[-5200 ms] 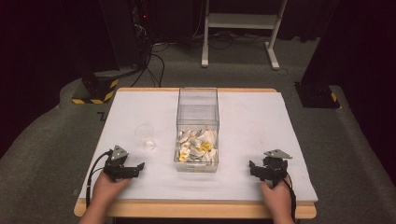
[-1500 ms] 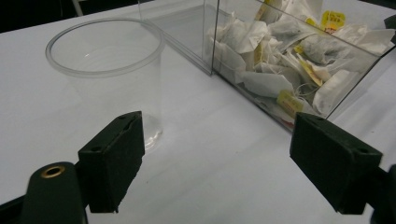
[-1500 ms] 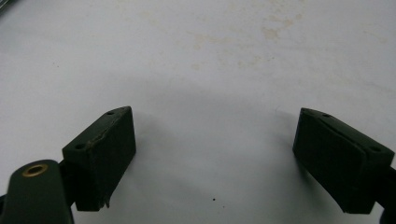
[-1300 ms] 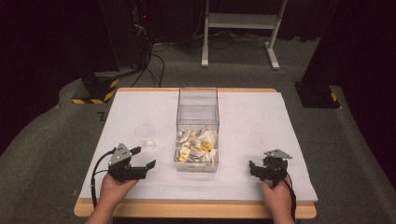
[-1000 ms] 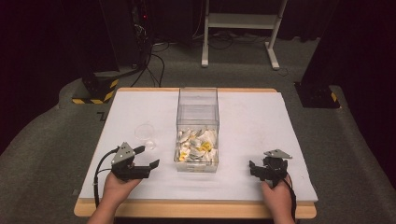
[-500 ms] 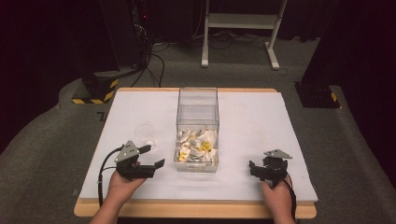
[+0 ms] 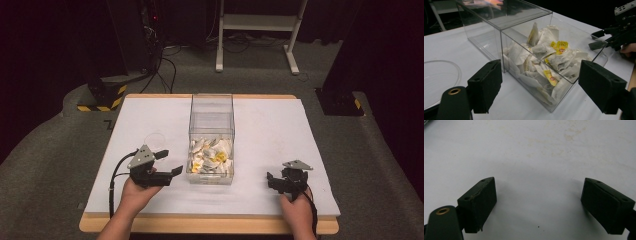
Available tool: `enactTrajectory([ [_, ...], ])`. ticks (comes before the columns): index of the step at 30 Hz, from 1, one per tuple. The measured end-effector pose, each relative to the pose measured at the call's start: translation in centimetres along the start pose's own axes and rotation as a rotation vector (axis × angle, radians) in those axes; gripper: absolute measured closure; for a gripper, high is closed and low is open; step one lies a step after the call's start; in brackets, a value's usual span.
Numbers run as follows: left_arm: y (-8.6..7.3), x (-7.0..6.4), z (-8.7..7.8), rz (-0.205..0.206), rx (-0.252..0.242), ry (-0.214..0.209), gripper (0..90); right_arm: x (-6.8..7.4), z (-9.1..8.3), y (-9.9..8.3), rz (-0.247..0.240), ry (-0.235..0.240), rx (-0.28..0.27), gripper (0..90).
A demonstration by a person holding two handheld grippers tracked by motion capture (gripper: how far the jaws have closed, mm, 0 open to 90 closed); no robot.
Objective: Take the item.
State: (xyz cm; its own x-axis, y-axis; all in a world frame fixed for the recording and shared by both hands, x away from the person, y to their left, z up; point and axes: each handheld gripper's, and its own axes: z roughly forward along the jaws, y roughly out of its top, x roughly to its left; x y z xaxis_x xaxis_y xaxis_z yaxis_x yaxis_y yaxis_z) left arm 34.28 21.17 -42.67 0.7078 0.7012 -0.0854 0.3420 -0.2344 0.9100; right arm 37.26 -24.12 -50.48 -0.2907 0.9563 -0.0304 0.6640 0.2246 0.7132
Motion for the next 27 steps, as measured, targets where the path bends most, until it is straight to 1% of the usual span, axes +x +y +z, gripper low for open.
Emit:
enactTrajectory([
  [8,0.7,-0.4,0.8,0.010,0.010,-0.026,19.6,0.0,0.0,0.0,0.002,0.000,0.001,13.0],
  [18,1.5,-0.9,2.1,0.020,0.020,-0.052,21.1,0.0,0.0,0.0,0.002,0.000,0.001,13.0],
  [22,1.8,-1.3,2.7,0.029,0.023,-0.064,21.6,0.0,0.0,0.0,0.000,0.000,0.000,13.0],
  [27,2.1,-1.9,3.6,0.027,0.024,-0.085,23.4,0.0,0.0,0.0,0.002,0.000,0.001,13.0],
])
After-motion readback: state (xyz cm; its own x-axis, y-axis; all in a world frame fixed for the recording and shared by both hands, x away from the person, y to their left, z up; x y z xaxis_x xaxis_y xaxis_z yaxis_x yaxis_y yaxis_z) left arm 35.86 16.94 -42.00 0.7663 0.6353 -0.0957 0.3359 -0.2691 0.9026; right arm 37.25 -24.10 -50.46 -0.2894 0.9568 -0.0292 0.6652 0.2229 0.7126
